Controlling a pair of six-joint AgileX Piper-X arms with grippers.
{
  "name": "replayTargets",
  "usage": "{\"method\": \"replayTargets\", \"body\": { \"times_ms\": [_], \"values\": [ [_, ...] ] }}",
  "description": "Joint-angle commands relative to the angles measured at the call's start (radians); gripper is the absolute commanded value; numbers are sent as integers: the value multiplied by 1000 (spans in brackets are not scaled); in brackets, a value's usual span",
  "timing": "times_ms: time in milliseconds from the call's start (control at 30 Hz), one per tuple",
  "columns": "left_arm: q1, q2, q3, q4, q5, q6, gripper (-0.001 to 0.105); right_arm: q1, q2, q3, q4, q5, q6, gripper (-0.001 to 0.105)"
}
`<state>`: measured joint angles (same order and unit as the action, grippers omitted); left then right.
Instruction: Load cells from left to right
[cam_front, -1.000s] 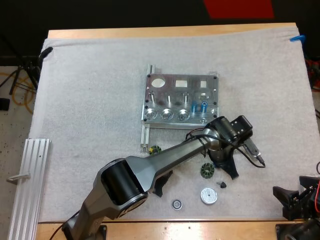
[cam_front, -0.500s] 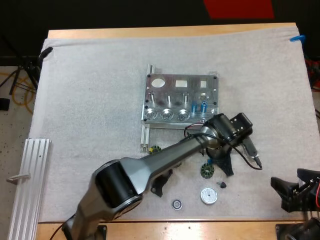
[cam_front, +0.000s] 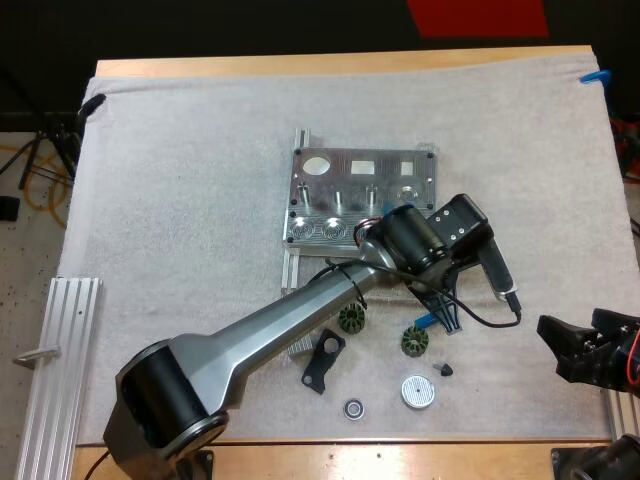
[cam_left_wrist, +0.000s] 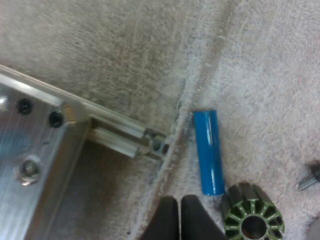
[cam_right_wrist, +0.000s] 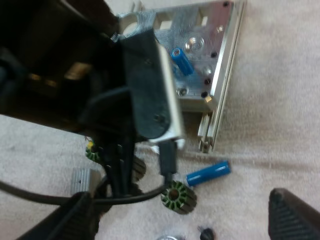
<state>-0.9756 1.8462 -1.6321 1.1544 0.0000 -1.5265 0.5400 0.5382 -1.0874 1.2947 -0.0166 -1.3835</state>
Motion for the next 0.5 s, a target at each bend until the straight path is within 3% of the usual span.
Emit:
{"method": "replayTargets", "body": {
  "times_ms": [0,133,200,267,467],
  "values": [
    [-2,15,2,-3,28,6,1,0,-1,-13,-12,6,-8,70],
    [-5,47,3,-20,65,6,19,0,-1,-12,-3,6,-8,70],
    [-6,77,3,-22,65,6,43,0,-1,-12,6,17,-8,70],
    [-6,100,3,-22,65,6,54,0,-1,-12,15,17,-8,70],
    [-6,174,3,-20,65,6,53,0,-1,-12,21,17,-8,70]
  ]
}}
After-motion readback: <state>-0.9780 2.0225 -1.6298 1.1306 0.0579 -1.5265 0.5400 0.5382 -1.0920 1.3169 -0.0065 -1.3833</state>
